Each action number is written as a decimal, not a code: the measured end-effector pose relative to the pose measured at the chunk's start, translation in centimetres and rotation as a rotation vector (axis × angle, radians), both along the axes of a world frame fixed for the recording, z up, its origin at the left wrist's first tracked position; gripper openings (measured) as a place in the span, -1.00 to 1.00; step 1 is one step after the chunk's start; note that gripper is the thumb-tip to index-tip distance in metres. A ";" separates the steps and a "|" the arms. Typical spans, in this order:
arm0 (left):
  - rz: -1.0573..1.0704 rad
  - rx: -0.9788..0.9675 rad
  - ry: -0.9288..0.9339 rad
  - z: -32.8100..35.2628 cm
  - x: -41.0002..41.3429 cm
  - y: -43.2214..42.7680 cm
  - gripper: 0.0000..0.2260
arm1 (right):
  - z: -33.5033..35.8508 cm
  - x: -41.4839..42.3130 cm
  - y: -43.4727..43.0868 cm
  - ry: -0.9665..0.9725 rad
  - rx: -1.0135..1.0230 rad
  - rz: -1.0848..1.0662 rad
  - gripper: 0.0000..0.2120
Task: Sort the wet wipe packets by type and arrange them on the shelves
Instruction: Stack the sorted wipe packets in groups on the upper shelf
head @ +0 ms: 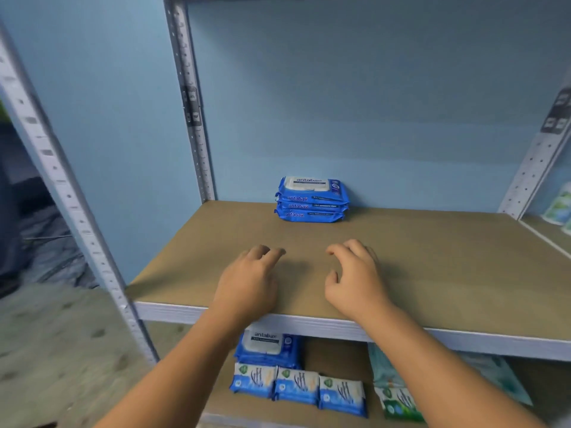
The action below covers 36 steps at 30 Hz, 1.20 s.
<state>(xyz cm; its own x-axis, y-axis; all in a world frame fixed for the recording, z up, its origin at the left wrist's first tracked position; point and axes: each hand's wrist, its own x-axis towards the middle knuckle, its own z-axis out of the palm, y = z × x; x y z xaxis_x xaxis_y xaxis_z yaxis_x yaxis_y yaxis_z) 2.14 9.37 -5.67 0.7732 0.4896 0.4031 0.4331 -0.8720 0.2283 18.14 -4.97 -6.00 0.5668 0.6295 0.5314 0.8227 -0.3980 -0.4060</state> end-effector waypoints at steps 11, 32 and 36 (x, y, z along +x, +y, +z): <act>-0.206 0.084 -0.067 -6.7 -10.9 -8.7 -0.82 | -6.4 -11.8 -8.4 -0.028 -0.160 0.268 -0.86; 0.148 -0.163 0.671 -26.2 -3.1 7.0 -0.61 | -26.2 -3.3 3.8 0.248 -0.769 0.164 -0.67; 0.153 -0.129 0.673 -28.6 -1.1 9.5 -0.63 | -29.9 -1.6 5.9 0.278 -0.748 0.121 -0.58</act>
